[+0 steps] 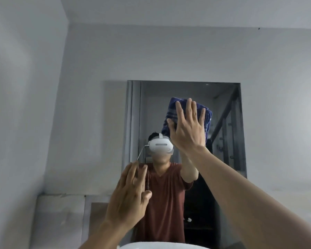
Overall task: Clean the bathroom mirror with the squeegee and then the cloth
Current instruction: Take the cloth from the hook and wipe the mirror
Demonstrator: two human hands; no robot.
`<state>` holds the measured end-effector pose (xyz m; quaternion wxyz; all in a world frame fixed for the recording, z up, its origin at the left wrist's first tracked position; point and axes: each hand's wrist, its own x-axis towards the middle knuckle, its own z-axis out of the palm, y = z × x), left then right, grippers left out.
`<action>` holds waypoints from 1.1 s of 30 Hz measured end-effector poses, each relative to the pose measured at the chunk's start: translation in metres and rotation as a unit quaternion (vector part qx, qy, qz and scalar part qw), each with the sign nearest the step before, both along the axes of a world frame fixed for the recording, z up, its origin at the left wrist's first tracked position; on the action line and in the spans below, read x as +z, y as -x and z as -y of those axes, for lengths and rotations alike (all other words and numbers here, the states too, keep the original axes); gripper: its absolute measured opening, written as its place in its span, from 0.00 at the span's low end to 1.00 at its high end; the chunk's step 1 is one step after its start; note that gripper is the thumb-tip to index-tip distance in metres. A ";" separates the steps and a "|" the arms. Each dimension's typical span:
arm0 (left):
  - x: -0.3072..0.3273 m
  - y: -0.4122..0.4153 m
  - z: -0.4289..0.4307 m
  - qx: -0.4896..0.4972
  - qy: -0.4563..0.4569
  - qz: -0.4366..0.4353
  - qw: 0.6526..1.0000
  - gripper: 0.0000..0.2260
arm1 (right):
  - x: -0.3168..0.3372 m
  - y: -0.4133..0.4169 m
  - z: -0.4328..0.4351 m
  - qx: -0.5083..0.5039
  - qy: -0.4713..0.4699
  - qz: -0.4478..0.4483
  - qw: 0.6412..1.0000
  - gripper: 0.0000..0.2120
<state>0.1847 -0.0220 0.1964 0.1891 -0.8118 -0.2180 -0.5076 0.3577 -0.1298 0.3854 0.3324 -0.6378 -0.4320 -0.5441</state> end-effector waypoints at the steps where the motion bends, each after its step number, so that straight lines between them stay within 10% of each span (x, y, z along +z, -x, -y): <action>1: 0.000 0.001 0.000 -0.002 -0.001 0.003 1.000 0.39 | 0.004 0.009 -0.007 0.006 0.006 0.010 1.000 0.32; 18: -0.011 0.012 0.001 0.015 0.006 -0.025 1.000 0.38 | -0.030 0.061 -0.048 0.049 0.193 0.269 0.942 0.26; 33: -0.009 0.015 0.007 0.050 -0.025 -0.035 0.998 0.34 | -0.070 -0.013 0.008 0.022 0.140 0.156 0.977 0.26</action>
